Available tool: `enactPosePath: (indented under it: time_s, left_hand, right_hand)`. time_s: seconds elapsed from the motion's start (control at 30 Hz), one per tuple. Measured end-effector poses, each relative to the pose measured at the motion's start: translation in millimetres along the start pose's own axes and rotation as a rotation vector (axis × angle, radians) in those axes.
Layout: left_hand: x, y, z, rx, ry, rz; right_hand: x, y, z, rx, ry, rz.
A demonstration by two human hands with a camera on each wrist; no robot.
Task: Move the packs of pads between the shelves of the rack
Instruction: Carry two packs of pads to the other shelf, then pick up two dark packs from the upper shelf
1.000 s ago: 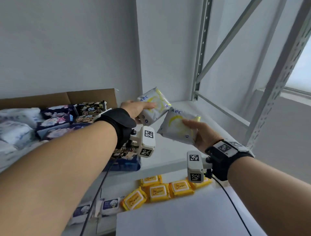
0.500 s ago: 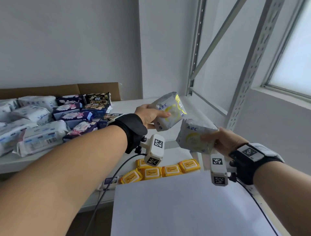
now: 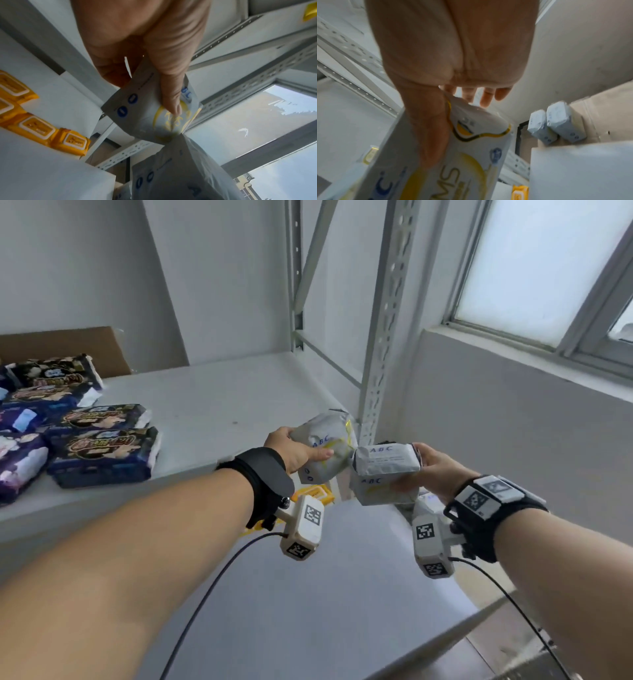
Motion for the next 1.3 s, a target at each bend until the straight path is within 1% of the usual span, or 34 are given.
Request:
enactPosePath:
  time_s: [0.13,0.3,0.37,0.5,0.63,0.73,0.83,0.93,1.13,1.23,1.3]
  left_hand:
    - [-22,-16,-82,-0.104,-0.034,0.018]
    - [-40,-44,-194,-0.356,-0.086,0.073]
    - [-46,-59,-238,-0.422,-0.126,0.1]
    - [-54,-96,-312,-0.479,-0.201,0.194]
    - [-62,-135,-364,-0.471,-0.231,0.295]
    - [-70,-156,-391,-0.47,-0.2,0.289]
    - [-75,-172,-405,-0.478,-0.186,0.295]
    - [-76,-186,-411,-0.485,-0.199,0.306]
    - [-80,-201,-414,-0.482,-0.203,0.277]
    - [-79,-203,-413,-0.463,-0.214,0.302]
    - [-78,-203,-412,-0.454,-0.232,0.328]
  right_hand:
    - [-26,57,55,0.083,-0.068,-0.067]
    - [-52,137,134,0.378,-0.111,-0.209]
    - [-60,167,157,0.449,-0.131,-0.257]
    - [-73,221,179,0.559,-0.188,-0.335]
    - [-87,269,180,0.697,-0.256,-0.368]
    - [-95,300,176,0.728,-0.273,-0.384]
    - [-101,322,171,0.737,-0.263,-0.379]
    - [-106,337,165,0.733,-0.237,-0.35]
    - [-111,356,158,0.622,-0.137,-0.352]
    - [-114,358,158,0.644,-0.138,-0.41]
    - [-112,361,158,0.688,-0.196,-0.482]
Point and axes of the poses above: each hand's wrist, its own x-axis away from the middle knuckle, its own z-axis out of the back of the hand, y = z × x, the point moved 8 cm from there along -x, towards the middle knuckle, and after that the axes turned 2 degrees about x, right-handed, at the moved point
